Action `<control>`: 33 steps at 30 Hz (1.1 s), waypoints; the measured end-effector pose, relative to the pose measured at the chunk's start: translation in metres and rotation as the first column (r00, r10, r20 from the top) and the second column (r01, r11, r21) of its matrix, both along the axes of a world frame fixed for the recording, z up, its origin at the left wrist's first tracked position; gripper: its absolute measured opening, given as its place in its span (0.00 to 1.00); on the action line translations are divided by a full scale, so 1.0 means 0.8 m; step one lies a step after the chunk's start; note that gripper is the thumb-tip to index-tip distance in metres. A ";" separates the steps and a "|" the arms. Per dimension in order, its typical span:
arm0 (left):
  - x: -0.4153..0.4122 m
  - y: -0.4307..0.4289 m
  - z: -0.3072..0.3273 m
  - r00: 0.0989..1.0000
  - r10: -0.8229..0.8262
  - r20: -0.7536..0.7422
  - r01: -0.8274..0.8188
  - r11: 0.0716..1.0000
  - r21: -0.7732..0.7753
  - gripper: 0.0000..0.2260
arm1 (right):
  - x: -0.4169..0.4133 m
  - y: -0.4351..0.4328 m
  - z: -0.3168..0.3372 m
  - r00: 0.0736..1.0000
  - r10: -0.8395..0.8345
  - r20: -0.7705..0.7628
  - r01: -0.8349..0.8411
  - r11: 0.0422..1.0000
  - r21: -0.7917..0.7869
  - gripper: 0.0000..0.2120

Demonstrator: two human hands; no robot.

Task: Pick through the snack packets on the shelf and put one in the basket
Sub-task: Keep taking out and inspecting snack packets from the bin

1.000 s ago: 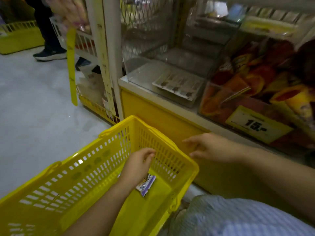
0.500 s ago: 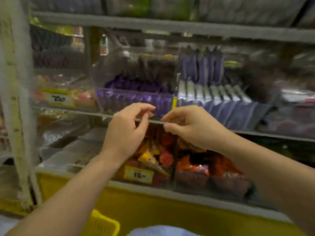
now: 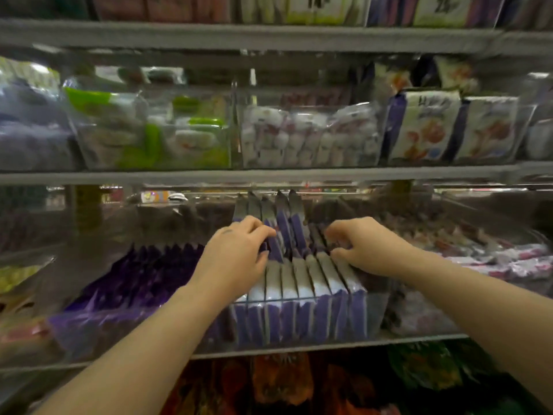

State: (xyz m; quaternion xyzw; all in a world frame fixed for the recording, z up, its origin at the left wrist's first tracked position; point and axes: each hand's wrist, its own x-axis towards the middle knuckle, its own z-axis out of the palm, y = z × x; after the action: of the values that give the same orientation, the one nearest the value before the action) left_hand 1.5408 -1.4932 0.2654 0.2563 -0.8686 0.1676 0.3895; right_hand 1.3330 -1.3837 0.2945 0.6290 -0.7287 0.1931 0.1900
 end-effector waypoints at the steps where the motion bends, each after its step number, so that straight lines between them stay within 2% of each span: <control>1: -0.008 -0.009 0.004 0.999 0.034 0.040 -0.035 0.999 0.005 0.19 | -0.009 -0.008 0.004 1.000 -0.005 0.000 0.005 1.000 0.000 0.18; 4: -0.030 -0.028 0.014 0.991 0.098 0.096 -0.100 0.995 0.017 0.22 | -0.023 -0.037 0.012 0.998 0.058 0.029 -0.058 0.998 -0.014 0.25; 7: -0.046 -0.040 0.023 0.990 0.110 0.083 -0.107 0.994 -0.038 0.23 | -0.023 -0.073 0.018 0.988 0.150 0.034 -0.149 0.988 -0.043 0.29; 11: -0.057 -0.056 0.026 0.979 0.160 0.128 -0.148 0.984 -0.104 0.21 | -0.019 -0.112 0.024 0.983 0.143 0.116 -0.143 0.990 -0.012 0.30; 16: -0.062 -0.065 0.032 0.955 0.235 0.181 -0.209 0.966 -0.155 0.18 | -0.023 -0.127 0.023 0.967 0.150 0.205 -0.135 0.987 -0.086 0.22; 18: -0.069 -0.068 0.036 0.938 0.289 0.191 -0.258 0.951 -0.173 0.19 | -0.023 -0.126 0.024 0.974 0.100 0.206 -0.074 0.989 -0.129 0.19; 21: -0.085 -0.073 0.044 0.908 0.357 0.222 -0.343 0.934 -0.100 0.24 | -0.023 -0.118 0.029 0.979 0.006 0.203 0.036 0.979 -0.200 0.13; 24: -0.096 -0.072 0.047 0.901 0.381 0.207 -0.376 0.924 -0.061 0.25 | -0.024 -0.102 0.030 0.970 0.020 0.240 0.043 0.967 -0.253 0.10; 27: -0.088 -0.069 0.038 0.924 0.362 0.124 -0.352 0.931 -0.097 0.27 | -0.024 -0.082 0.024 0.949 0.108 0.296 0.011 0.927 -0.374 0.09; 30: -0.074 -0.060 0.028 0.950 0.307 0.061 -0.295 0.943 -0.155 0.29 | -0.020 -0.058 0.019 0.933 0.143 0.331 0.012 0.905 -0.426 0.07; 33: -0.064 -0.041 0.023 0.973 0.230 0.020 -0.228 0.970 -0.085 0.27 | -0.015 -0.028 0.010 0.937 0.178 0.300 -0.017 0.883 -0.469 0.03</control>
State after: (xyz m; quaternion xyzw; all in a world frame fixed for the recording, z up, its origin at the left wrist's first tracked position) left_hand 1.4898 -1.5261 0.2835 0.3361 -0.8314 0.2506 0.3648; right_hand 1.3209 -1.4061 0.3027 0.5603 -0.6506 0.4733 0.1965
